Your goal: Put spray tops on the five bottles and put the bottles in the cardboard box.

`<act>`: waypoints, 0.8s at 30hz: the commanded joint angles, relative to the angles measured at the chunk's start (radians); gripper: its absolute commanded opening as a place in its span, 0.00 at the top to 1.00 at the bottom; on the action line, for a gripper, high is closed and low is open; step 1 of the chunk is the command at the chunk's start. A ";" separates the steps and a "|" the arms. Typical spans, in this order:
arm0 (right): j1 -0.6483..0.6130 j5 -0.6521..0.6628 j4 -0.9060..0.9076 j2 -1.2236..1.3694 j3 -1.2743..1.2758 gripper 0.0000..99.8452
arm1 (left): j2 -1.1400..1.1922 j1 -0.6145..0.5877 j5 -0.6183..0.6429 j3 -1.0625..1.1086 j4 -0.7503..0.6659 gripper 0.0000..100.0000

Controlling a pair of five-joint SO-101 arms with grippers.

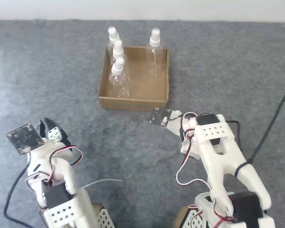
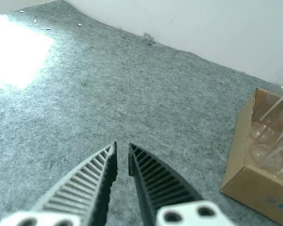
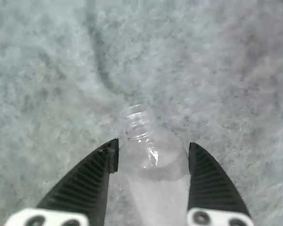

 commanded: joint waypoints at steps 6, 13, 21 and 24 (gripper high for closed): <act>0.001 -0.330 -0.108 -0.041 -0.015 0.86 | -0.017 -0.002 -0.011 -0.012 -0.029 0.96; 0.001 -0.354 -0.105 -0.041 -0.015 0.84 | -0.017 -0.002 -0.011 -0.012 -0.029 0.96; -0.005 -0.193 -0.102 -0.041 -0.015 0.70 | -0.017 -0.002 -0.011 -0.012 -0.029 0.96; -0.008 -0.121 -0.102 -0.041 -0.015 0.70 | -0.017 -0.002 -0.011 -0.012 -0.029 0.96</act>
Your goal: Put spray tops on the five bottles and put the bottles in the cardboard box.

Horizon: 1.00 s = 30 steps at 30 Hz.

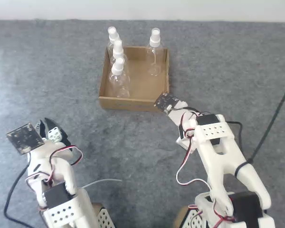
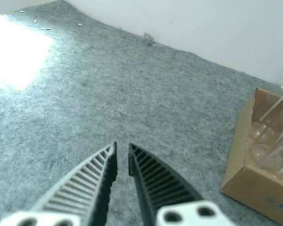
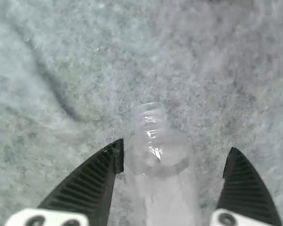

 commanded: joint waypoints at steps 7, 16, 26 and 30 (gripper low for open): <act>-0.008 0.199 0.047 -0.039 0.000 0.70 | -0.017 -0.002 -0.011 -0.012 -0.029 0.96; -0.001 0.252 0.094 -0.039 0.002 0.70 | -0.017 -0.002 -0.011 -0.012 -0.029 0.96; -0.001 0.252 0.093 -0.039 0.002 0.85 | -0.017 -0.002 -0.011 -0.012 -0.029 0.96; -0.001 0.247 0.091 -0.044 0.002 0.88 | -0.017 -0.002 -0.011 -0.012 -0.029 0.96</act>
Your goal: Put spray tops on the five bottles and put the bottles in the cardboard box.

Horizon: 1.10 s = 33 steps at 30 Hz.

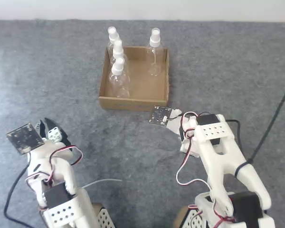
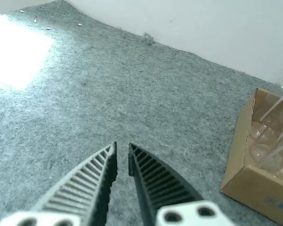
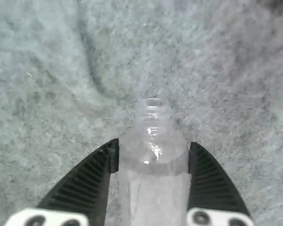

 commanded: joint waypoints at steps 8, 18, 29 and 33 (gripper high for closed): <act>-0.010 -0.176 0.076 -0.054 -0.084 0.90 | -0.017 -0.002 -0.011 -0.012 -0.029 0.96; -0.116 -0.499 0.214 -0.054 -0.258 0.89 | -0.017 -0.002 -0.011 -0.012 -0.029 0.96; -0.254 -0.727 0.297 -0.163 -0.394 0.89 | -0.017 -0.002 -0.011 -0.012 -0.031 0.96; -0.254 -0.727 0.274 -0.283 -0.388 0.89 | -0.017 -0.002 -0.011 -0.012 -0.032 0.96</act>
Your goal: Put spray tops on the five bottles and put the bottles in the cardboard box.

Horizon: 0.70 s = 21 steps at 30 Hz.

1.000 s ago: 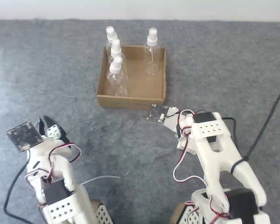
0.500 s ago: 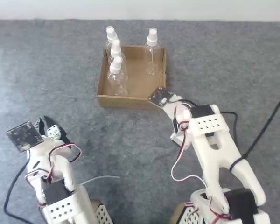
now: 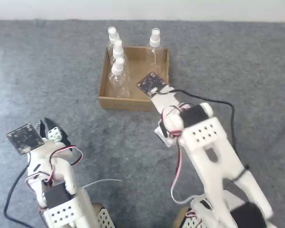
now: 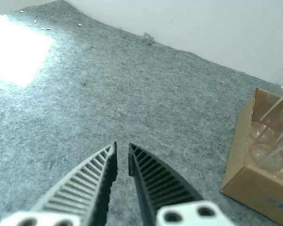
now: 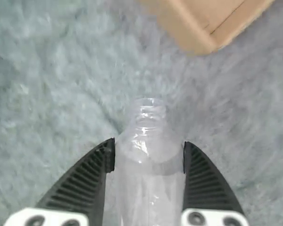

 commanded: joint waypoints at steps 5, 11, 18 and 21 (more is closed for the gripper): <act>-0.067 -0.011 -0.013 -0.208 -0.064 0.89 | -0.017 -0.002 -0.011 -0.012 -0.032 0.96; -0.179 -0.012 -0.013 -0.292 -0.066 0.89 | -0.017 -0.002 -0.011 -0.012 -0.032 0.96; -0.211 -0.012 -0.131 -0.415 0.021 0.89 | -0.017 -0.002 -0.011 -0.012 -0.034 0.96; -0.208 -0.012 -0.216 -0.453 0.107 0.90 | -0.017 -0.002 -0.011 -0.012 -0.034 0.96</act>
